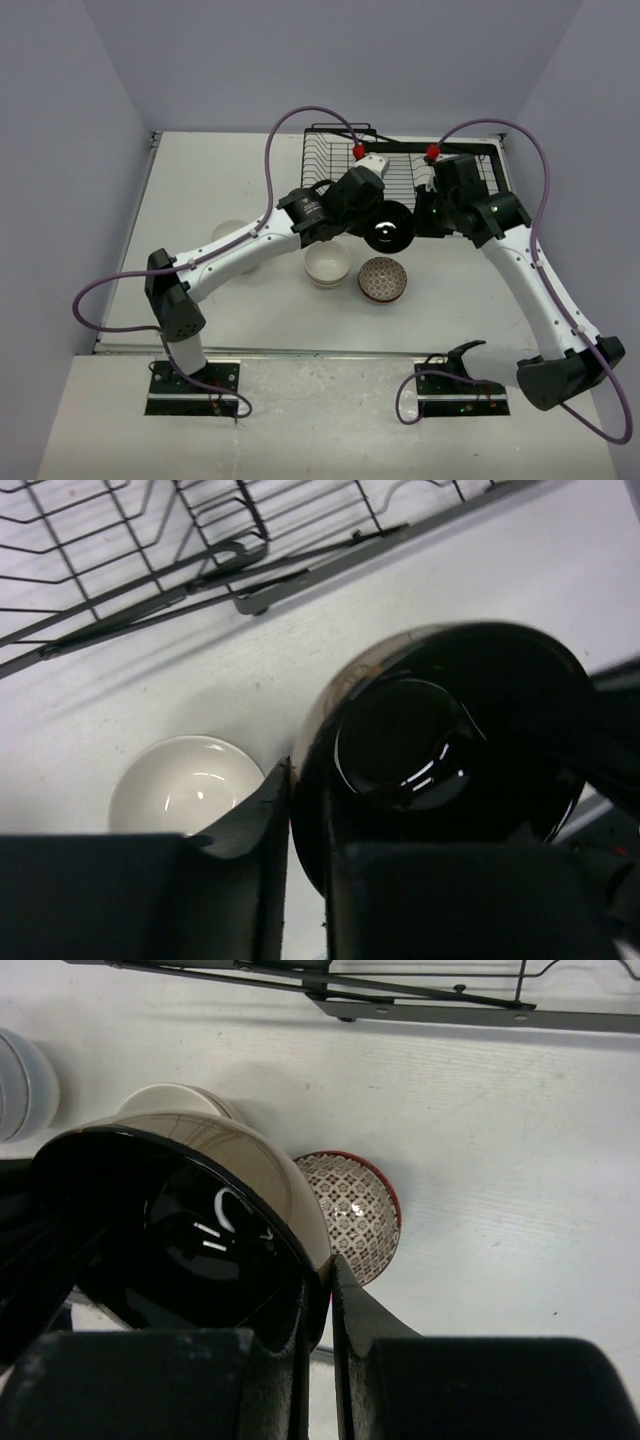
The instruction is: Unload the bowls from the dish rack
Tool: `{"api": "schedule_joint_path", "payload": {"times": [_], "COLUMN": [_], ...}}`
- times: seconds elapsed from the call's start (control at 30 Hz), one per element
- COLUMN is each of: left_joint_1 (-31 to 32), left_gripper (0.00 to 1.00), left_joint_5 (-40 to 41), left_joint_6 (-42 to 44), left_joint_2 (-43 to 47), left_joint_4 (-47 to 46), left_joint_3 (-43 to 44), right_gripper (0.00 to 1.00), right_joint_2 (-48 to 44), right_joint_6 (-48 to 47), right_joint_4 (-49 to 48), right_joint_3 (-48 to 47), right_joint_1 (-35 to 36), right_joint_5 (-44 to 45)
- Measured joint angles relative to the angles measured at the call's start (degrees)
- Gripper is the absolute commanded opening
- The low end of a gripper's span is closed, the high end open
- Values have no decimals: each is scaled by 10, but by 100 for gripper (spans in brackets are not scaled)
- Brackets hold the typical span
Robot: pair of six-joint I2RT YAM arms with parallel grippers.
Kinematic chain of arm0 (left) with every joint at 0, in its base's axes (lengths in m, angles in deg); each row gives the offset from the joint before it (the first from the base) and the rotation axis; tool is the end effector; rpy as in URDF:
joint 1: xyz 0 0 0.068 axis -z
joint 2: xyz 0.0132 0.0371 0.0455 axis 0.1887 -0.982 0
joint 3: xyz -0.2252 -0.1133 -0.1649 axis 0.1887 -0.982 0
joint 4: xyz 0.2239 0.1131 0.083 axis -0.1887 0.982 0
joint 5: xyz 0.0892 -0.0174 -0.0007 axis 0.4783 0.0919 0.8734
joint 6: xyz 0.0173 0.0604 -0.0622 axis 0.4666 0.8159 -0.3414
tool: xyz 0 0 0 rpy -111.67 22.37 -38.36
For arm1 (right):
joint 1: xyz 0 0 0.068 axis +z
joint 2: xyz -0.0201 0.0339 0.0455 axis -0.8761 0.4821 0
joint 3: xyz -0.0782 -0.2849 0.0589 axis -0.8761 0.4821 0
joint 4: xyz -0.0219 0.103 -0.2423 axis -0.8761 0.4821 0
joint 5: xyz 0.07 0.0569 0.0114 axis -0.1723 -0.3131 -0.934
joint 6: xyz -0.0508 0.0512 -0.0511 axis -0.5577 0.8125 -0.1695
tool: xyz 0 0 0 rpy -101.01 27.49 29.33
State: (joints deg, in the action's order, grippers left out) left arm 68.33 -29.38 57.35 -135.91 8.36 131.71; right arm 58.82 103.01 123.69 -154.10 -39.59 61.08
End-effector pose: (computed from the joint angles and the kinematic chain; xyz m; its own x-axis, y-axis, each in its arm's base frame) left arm 0.2539 -0.3571 0.3663 -0.6625 0.1329 -0.7372 0.4205 0.8804 -0.2191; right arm 0.2368 0.0947 0.3757 -0.7948 0.0940 -0.5996 -0.0782 0.9638 0.2548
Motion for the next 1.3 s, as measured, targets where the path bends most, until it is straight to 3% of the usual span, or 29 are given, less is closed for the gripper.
{"api": "schedule_joint_path", "payload": {"times": [0.03, 0.2, 0.37, 0.47, 0.6, 0.87, 1.3], "left_joint_1": [0, 0, -1, -8, -43, -130, -193], "left_gripper": [0, 0, 0, 0, 0, 0, 0], "left_joint_5": [8, 23, 33, 35, 10, -62, -150], "left_joint_6": [-3, -4, 2, 9, 11, 11, 10], "left_joint_2": [-2, -12, -22, -23, 4, 142, 159], "left_joint_4": [-2, -2, 14, 39, 30, 10, -70], "left_joint_3": [2, 10, 19, 10, -54, -250, -342], "right_gripper": [0, 0, 60, 73, 76, 76, 77], "right_joint_2": [0, 3, 2, -7, -27, -75, -92], "right_joint_6": [3, 13, 14, 11, 8, 8, 5], "right_joint_4": [2, 3, -17, -35, -40, -44, -49], "right_joint_3": [0, 0, 1, 1, 3, 24, 45], "right_joint_1": [2, 5, 5, 5, 4, -9, -9], "right_joint_5": [-1, 2, 4, 1, 16, 42, 41]}}
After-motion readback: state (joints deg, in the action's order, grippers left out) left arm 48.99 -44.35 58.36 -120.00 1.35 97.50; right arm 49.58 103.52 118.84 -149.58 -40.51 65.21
